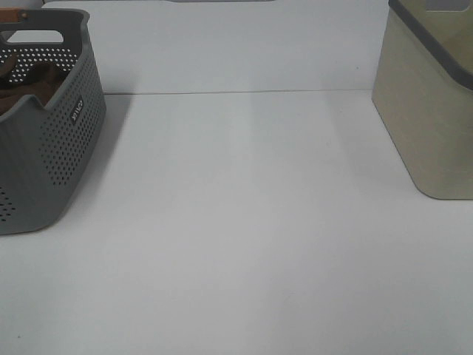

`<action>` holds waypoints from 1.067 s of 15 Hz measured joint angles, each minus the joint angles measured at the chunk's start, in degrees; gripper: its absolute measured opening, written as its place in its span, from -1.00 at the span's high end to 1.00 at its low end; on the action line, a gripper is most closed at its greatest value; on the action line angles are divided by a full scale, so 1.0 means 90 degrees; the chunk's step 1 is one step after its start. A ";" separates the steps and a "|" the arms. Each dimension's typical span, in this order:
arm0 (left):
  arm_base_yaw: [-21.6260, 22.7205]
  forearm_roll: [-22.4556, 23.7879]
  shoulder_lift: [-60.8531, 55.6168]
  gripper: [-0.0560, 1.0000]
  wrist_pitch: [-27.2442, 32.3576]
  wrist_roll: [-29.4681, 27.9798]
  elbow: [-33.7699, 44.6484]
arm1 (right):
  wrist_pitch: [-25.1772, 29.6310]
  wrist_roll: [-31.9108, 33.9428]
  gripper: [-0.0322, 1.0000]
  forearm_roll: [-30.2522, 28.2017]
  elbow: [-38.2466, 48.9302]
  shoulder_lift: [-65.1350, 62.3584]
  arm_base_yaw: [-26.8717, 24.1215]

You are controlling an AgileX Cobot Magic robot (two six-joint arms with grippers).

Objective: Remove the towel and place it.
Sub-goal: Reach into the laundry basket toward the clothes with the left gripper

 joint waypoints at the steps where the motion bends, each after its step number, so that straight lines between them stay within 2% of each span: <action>1: 0.0000 0.0000 0.0000 -0.40 0.0000 0.0000 0.0000 | 0.0000 0.0000 -0.35 0.0000 0.0000 0.0000 0.0000; 14: 0.0000 0.0019 0.0121 -0.40 -0.0006 -0.0166 0.0000 | 0.0000 0.0000 -0.35 0.0000 0.0000 0.0000 0.0000; 16: 0.0000 0.0146 0.0516 -0.40 -0.0261 -0.0267 -0.0095 | 0.0000 0.0000 -0.35 0.0000 0.0000 0.0000 0.0000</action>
